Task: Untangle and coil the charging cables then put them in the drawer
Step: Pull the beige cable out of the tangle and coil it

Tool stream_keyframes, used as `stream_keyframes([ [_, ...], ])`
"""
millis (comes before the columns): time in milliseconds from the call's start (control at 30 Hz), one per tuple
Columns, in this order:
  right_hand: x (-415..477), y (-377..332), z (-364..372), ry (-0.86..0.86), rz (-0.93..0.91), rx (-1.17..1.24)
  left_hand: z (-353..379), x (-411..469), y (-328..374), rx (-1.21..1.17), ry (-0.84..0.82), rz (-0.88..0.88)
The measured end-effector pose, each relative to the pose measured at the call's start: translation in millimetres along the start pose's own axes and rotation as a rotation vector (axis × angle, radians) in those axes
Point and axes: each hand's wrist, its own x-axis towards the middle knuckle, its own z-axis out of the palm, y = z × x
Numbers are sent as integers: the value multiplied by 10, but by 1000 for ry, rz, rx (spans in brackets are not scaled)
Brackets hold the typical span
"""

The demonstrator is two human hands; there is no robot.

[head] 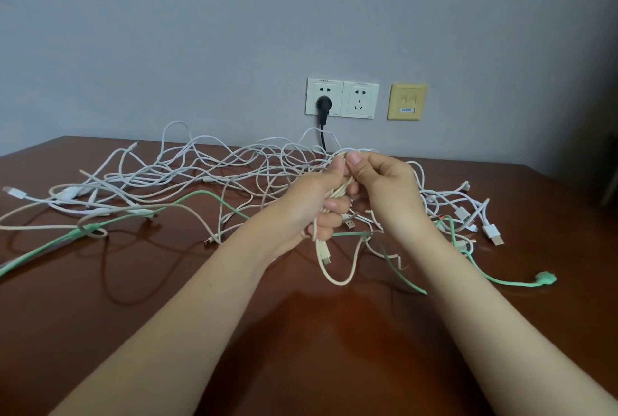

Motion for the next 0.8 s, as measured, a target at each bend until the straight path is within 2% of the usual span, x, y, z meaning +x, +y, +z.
stream_keyframes([
  [133,-15,-27,46,-95,76,8,5,62,-34,-58,207,138],
  [267,-123,-77,60,-443,247,-258,-126,123,1,-81,431,268],
  [333,-188,-55,88,-583,184,-424,-164,135,12,-146,466,300],
  [433,-164,13,95,-486,-25,-617,-212,129,36,-228,511,322],
  [533,-116,-10,37,-385,-96,-549,-252,117,42,-200,516,336],
  [633,-93,-44,-41,-343,-146,-496,-266,115,38,-83,543,338],
  [800,-127,-43,-12,-339,-225,-528,-267,167,-22,305,642,347],
])
